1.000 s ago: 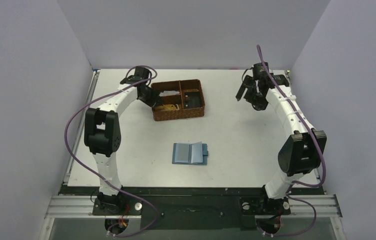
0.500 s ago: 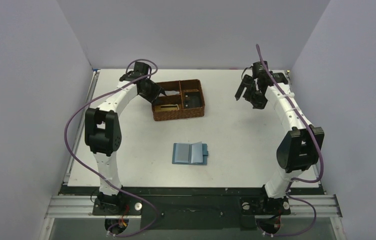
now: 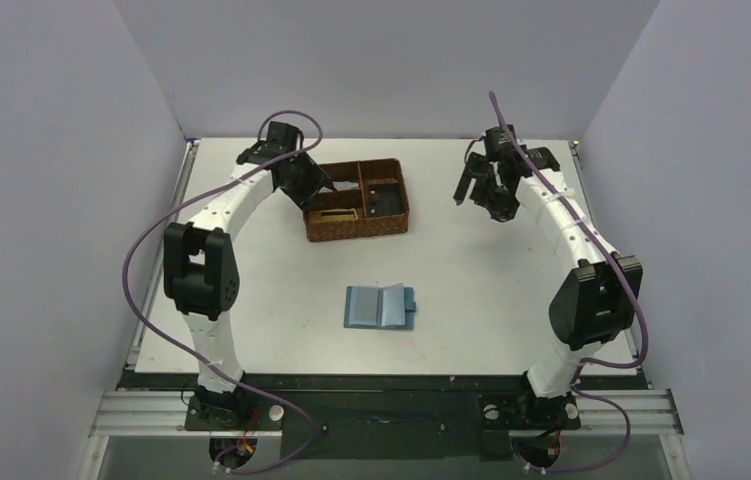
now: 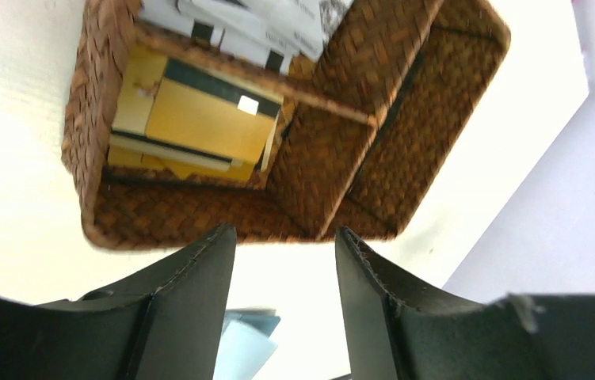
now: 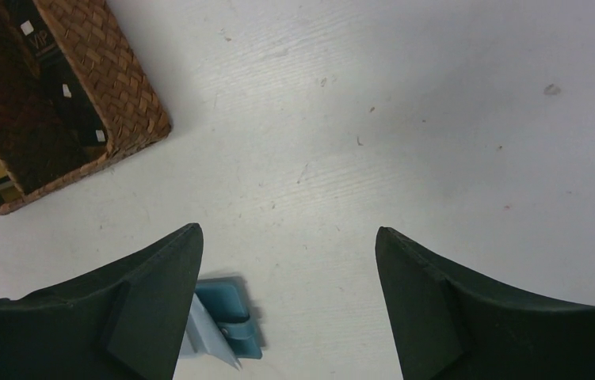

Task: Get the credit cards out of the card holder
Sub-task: Place the credit card in the storage box.

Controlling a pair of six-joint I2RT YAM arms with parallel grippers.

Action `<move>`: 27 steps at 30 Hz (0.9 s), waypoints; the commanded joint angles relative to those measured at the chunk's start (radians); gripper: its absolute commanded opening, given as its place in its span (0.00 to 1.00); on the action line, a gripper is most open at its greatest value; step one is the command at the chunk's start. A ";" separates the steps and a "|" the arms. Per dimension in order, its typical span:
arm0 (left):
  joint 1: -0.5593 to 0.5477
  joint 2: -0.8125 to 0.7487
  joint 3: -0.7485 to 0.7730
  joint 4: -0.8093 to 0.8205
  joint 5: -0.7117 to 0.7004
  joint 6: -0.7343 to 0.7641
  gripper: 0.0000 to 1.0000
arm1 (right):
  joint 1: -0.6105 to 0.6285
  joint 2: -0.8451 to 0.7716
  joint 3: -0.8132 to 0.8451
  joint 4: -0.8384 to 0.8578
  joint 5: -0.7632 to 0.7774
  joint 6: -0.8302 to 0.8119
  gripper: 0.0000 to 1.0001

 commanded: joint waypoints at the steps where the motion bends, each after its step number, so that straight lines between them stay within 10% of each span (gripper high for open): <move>1: -0.037 -0.170 -0.067 0.019 0.015 0.132 0.48 | 0.091 -0.102 -0.041 -0.001 0.075 0.014 0.76; 14: -0.111 -0.584 -0.575 0.096 -0.010 0.294 0.48 | 0.495 -0.281 -0.361 0.224 0.215 0.209 0.75; 27: -0.169 -0.913 -0.988 0.226 -0.060 0.346 0.47 | 0.847 -0.094 -0.421 0.438 0.346 0.363 0.69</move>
